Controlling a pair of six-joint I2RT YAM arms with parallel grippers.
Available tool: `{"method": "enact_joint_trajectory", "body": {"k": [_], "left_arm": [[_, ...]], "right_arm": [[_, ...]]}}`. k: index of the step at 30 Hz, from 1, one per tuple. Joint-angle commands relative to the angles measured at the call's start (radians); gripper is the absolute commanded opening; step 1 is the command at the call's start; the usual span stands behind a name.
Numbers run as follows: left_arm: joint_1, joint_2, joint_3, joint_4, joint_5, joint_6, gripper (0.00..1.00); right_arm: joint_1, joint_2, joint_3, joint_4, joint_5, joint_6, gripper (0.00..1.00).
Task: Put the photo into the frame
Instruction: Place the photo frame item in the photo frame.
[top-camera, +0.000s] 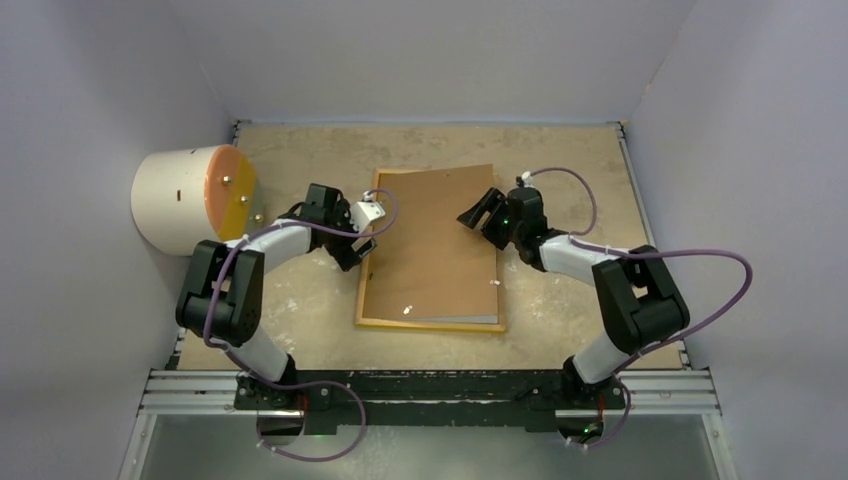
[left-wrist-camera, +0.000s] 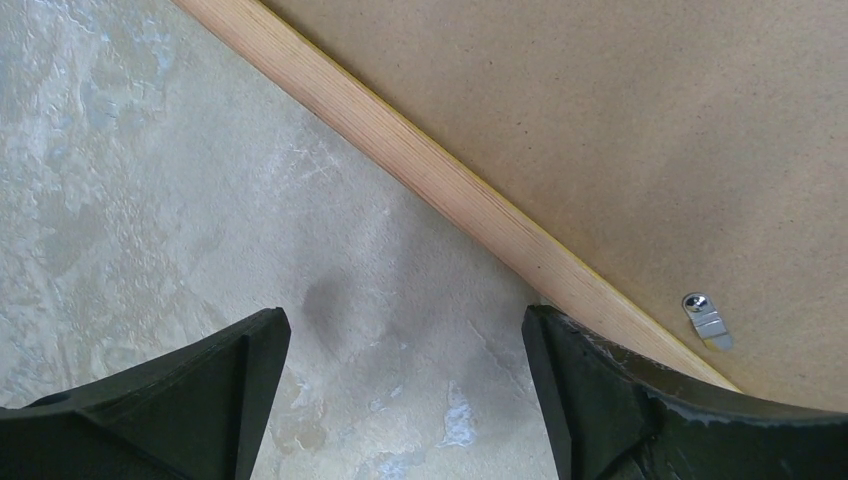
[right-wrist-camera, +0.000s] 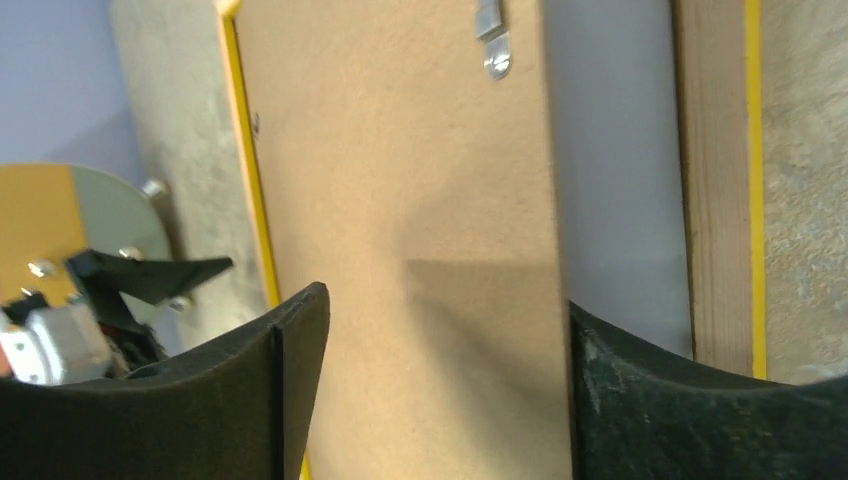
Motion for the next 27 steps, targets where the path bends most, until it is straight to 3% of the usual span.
{"method": "enact_joint_trajectory", "body": {"k": [1, 3, 15, 27], "left_arm": [[-0.016, -0.034, 0.008, -0.012, 0.054, -0.007, 0.93], [-0.014, -0.037, 0.016, -0.022, 0.068, -0.015, 0.93], [-0.013, -0.047, 0.043, -0.047, 0.060, 0.000, 0.94], [-0.002, -0.055, 0.055, -0.071, 0.053, 0.009, 0.94]], "right_arm": [[0.056, 0.005, 0.095, -0.158, 0.045, -0.073, 0.84], [0.068, 0.016, 0.127, -0.208, 0.065, -0.091, 0.98], [0.140, 0.142, 0.426, -0.647, 0.254, -0.245, 0.99], [0.153, 0.116, 0.522, -0.833, 0.354, -0.307, 0.99]]}}
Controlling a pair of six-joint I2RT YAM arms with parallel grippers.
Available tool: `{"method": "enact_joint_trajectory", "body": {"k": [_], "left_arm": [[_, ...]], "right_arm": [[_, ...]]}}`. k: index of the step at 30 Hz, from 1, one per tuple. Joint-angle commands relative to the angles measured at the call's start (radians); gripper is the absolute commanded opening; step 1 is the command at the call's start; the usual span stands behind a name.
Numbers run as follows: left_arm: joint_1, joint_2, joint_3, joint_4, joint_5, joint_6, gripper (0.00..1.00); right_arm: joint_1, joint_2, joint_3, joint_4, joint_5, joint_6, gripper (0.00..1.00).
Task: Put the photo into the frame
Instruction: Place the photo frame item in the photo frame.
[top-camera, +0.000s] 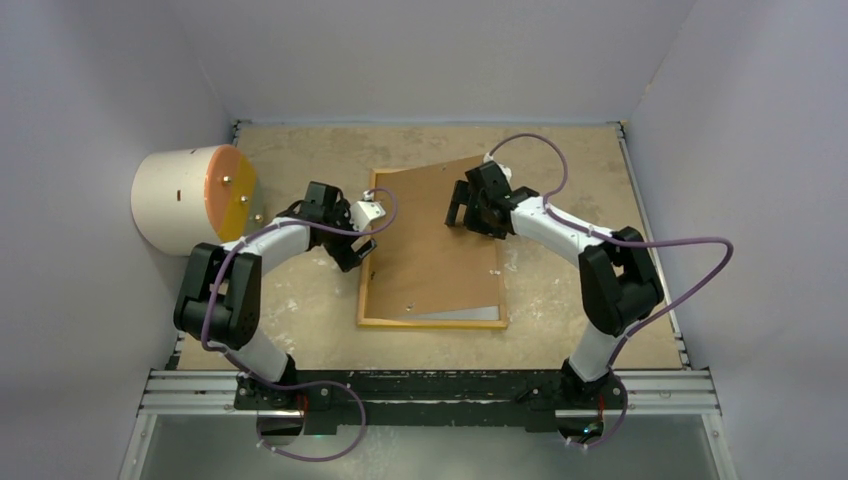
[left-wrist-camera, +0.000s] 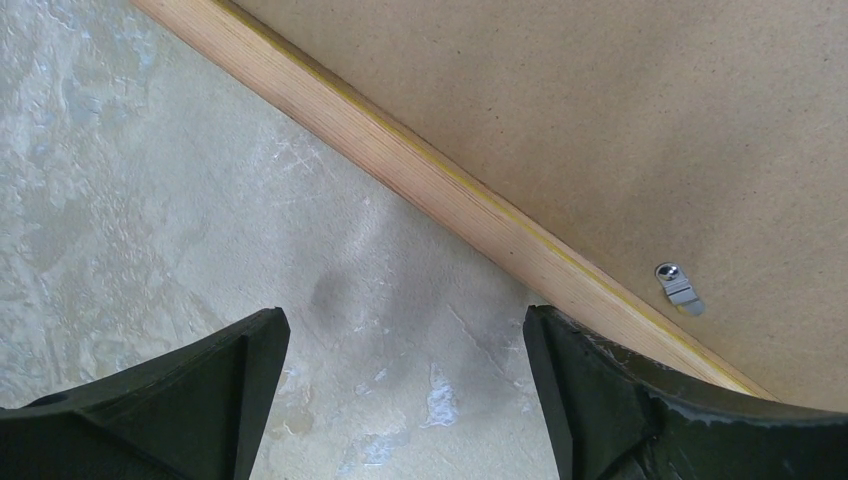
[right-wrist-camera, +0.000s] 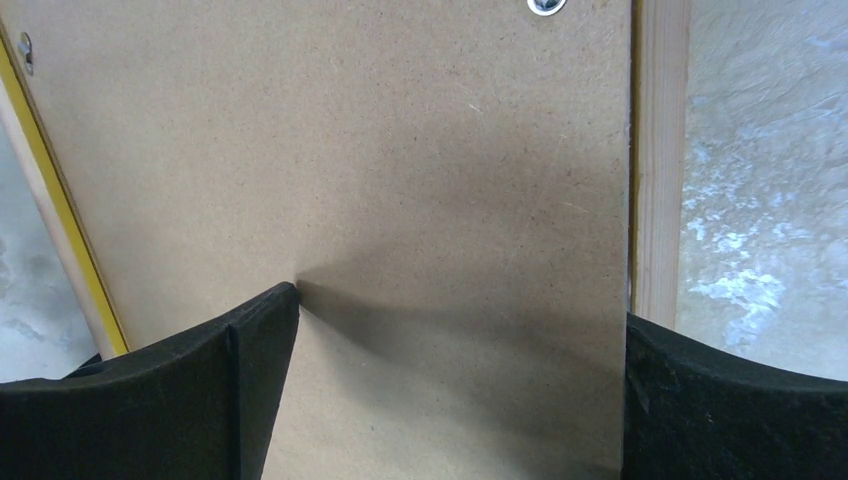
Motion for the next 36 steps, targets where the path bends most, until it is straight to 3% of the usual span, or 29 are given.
{"method": "enact_joint_trajectory", "body": {"k": [1, 13, 28, 36], "left_arm": [[-0.001, -0.038, 0.036, -0.004, 0.040, 0.009, 0.94], [0.017, -0.044, 0.048, -0.028, 0.054, 0.014, 0.95], [0.035, -0.029, 0.059, -0.037, 0.092, -0.003, 0.92], [0.052, -0.039, 0.059, -0.054, 0.109, 0.003, 0.92]], "right_arm": [[0.006, -0.040, 0.062, -0.137, 0.061, -0.071, 0.99], [-0.013, -0.077, -0.036, -0.051, -0.152, -0.060, 0.99], [-0.013, -0.095, 0.086, -0.199, -0.101, -0.129, 0.99], [-0.120, -0.252, -0.074, 0.089, -0.425, -0.046, 0.99]]}}
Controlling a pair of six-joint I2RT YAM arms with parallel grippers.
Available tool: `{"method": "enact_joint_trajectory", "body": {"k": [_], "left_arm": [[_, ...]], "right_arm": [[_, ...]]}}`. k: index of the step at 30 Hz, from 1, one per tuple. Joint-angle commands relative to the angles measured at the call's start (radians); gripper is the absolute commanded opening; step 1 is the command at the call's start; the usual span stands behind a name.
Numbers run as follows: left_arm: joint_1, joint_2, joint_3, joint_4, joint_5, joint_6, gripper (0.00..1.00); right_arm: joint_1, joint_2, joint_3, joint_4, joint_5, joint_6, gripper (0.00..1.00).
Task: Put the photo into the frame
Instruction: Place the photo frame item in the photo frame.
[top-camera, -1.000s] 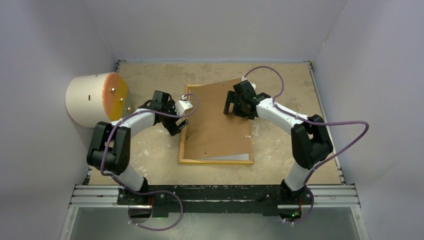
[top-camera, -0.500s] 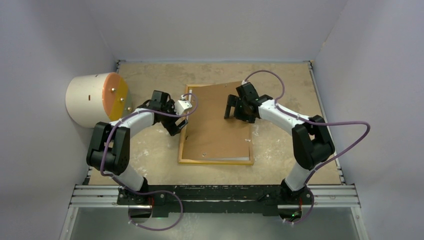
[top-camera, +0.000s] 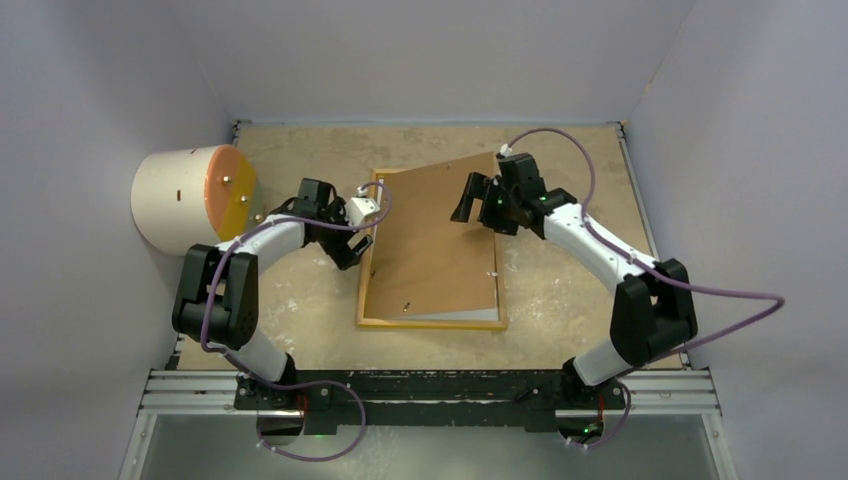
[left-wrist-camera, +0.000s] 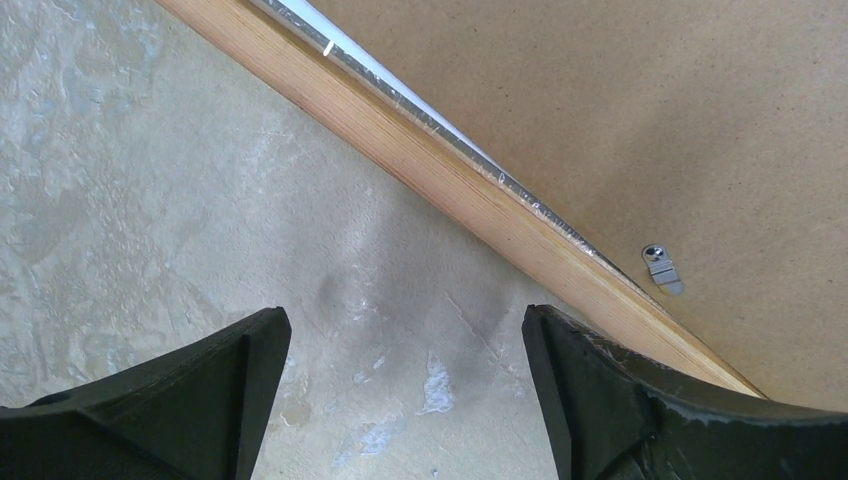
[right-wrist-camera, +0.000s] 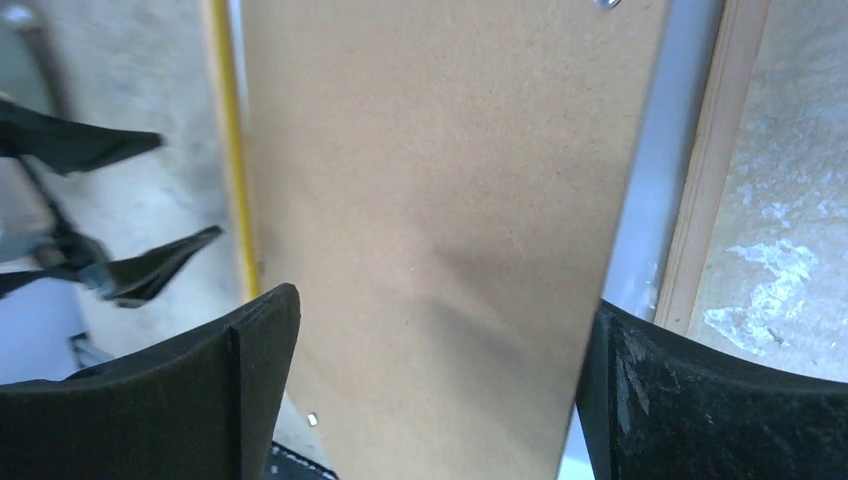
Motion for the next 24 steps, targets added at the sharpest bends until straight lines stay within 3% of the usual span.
{"method": "enact_joint_trajectory", "body": {"k": [1, 6, 15, 24], "left_arm": [[0.011, -0.032, 0.035, -0.014, 0.039, 0.005, 0.92], [0.012, -0.031, 0.041, -0.023, 0.042, 0.007, 0.92], [0.012, -0.023, 0.051, -0.025, 0.043, 0.002, 0.92], [0.012, -0.012, 0.059, -0.022, 0.047, 0.002, 0.91]], "right_arm": [[-0.060, -0.087, -0.053, 0.154, -0.186, 0.048, 0.99], [-0.074, -0.069, -0.012, 0.061, -0.149, 0.013, 0.99], [-0.075, -0.032, 0.008, 0.049, -0.133, 0.000, 0.99], [-0.031, 0.053, 0.110, -0.032, 0.003, -0.045, 0.99]]}}
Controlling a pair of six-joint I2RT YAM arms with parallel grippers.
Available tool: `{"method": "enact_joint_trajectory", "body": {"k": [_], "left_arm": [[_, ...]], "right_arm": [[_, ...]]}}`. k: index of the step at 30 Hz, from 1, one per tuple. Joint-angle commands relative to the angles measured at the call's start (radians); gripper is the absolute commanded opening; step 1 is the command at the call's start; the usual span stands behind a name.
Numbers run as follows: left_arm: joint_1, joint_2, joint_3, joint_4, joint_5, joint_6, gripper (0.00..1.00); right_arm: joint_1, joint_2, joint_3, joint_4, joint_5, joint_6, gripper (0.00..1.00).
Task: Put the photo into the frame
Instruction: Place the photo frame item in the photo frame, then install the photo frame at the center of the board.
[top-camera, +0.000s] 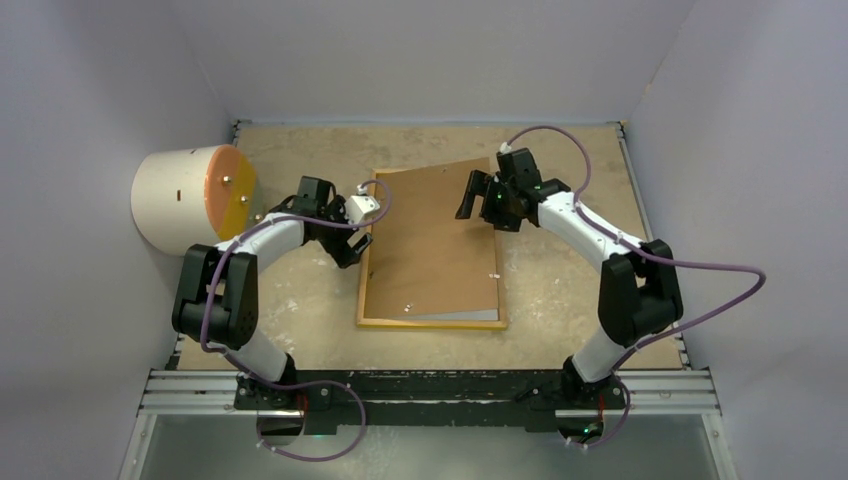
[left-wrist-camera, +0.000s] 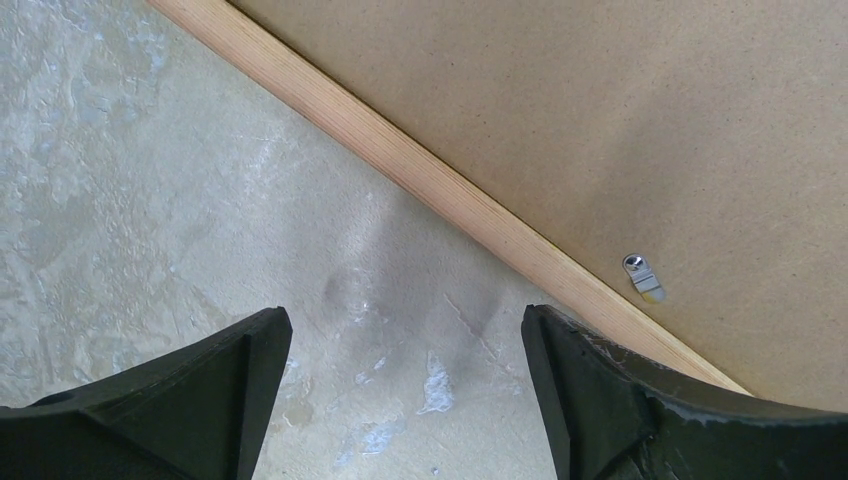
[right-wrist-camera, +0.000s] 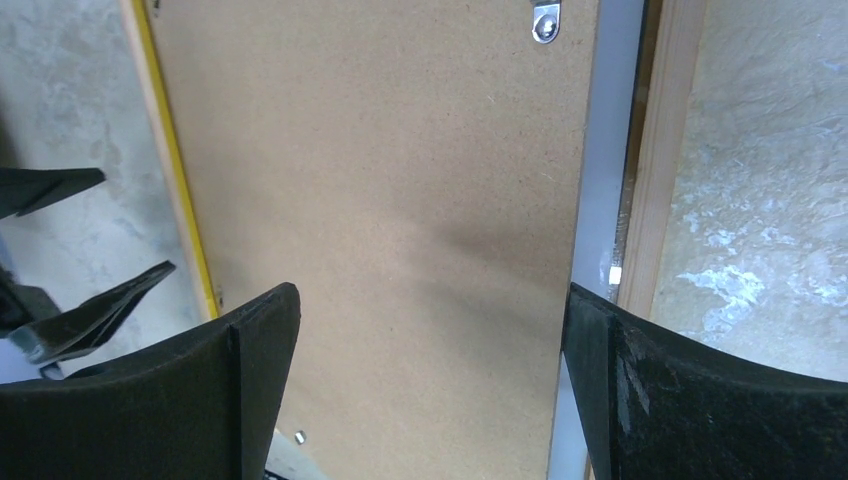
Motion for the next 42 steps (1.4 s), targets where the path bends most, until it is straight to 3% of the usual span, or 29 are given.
{"method": "enact_joint_trajectory", "body": {"k": [1, 12, 18, 23, 29, 35, 42], "left_arm": [[0.008, -0.012, 0.044, 0.000, 0.028, 0.003, 0.91], [0.007, -0.018, 0.036, 0.004, 0.026, 0.001, 0.91], [0.007, -0.021, 0.040, -0.002, 0.023, 0.001, 0.91], [0.007, -0.031, 0.036, -0.008, 0.019, 0.012, 0.91], [0.007, -0.033, 0.033, -0.007, 0.026, 0.010, 0.91], [0.007, -0.044, 0.005, 0.001, 0.035, 0.009, 0.90], [0.007, -0.053, -0.020, 0.001, 0.041, 0.007, 0.90]], "right_arm": [[0.037, -0.005, 0.076, -0.040, 0.056, -0.030, 0.99], [0.060, 0.031, 0.209, -0.273, 0.318, -0.043, 0.99], [0.060, 0.028, 0.199, -0.289, 0.354, -0.060, 0.99], [0.061, -0.039, 0.124, -0.220, 0.281, -0.073, 0.99], [0.060, -0.126, -0.091, -0.113, 0.176, -0.052, 0.99], [0.060, -0.213, -0.311, 0.015, 0.089, -0.014, 0.84], [0.060, -0.208, -0.374, 0.064, 0.056, -0.008, 0.73]]}}
